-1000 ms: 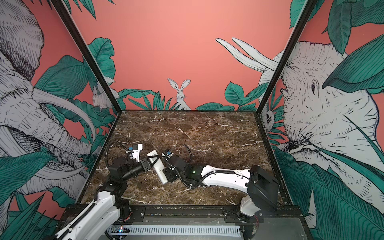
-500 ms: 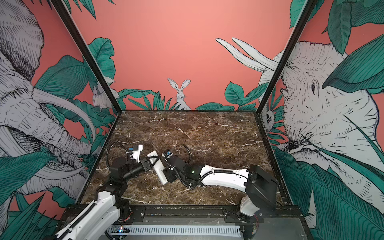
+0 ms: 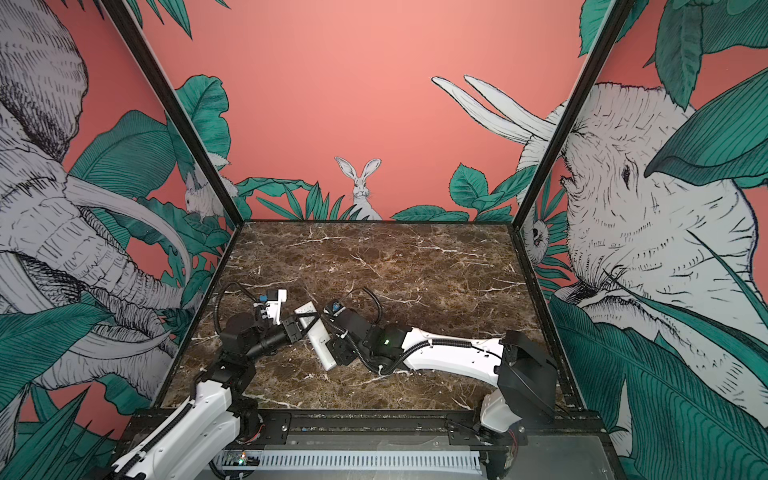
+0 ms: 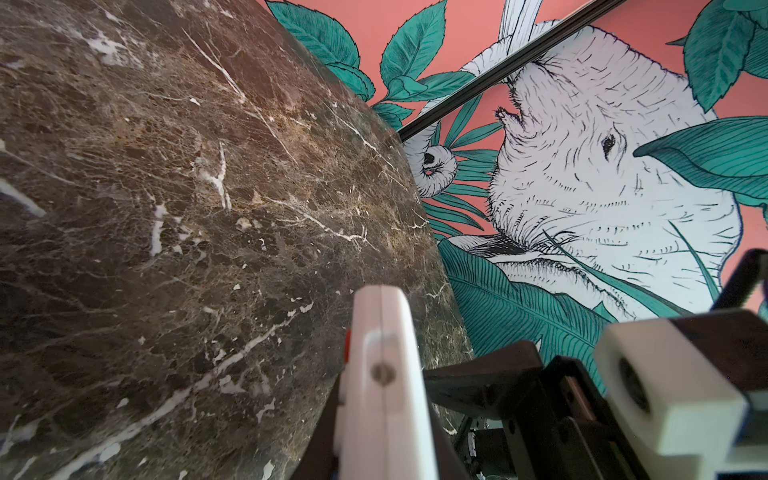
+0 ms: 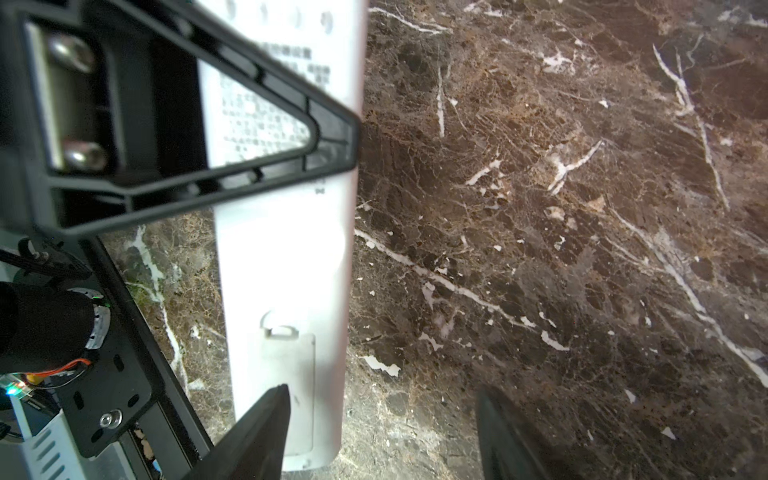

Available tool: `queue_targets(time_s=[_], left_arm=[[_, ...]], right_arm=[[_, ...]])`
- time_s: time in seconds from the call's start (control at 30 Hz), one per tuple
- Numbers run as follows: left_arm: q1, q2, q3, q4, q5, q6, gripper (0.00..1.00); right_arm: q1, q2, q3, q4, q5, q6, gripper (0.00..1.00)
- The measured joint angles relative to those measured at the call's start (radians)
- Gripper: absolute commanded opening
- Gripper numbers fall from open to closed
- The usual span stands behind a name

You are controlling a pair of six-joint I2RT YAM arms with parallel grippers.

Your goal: Load the batteries into the remote control

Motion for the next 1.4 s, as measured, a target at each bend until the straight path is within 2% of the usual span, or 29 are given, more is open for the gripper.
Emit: queue_targets(time_s=[0.3,0.7,1.1,1.4], left_arm=[[0.0,0.004,0.005,-0.014,-0.008,0.0,0.0],[0.0,0.009,0.006,-0.019,-0.011,-0.002,0.0],[0.0,0.013,0.006,-0.019,-0.016,-0.008,0.0],[0.0,0.016,0.006,-0.018,-0.016,-0.008,0.0]], right_arm=[[0.005,0.003,0.008,0.007,-0.045,0.029,0.88],[0.005,0.068,0.009,0.036,-0.094,0.072,0.89],[0.005,0.109,0.0,0.108,-0.142,0.099,0.84],[0.008,0.127,-0.029,0.135,-0.16,0.113,0.76]])
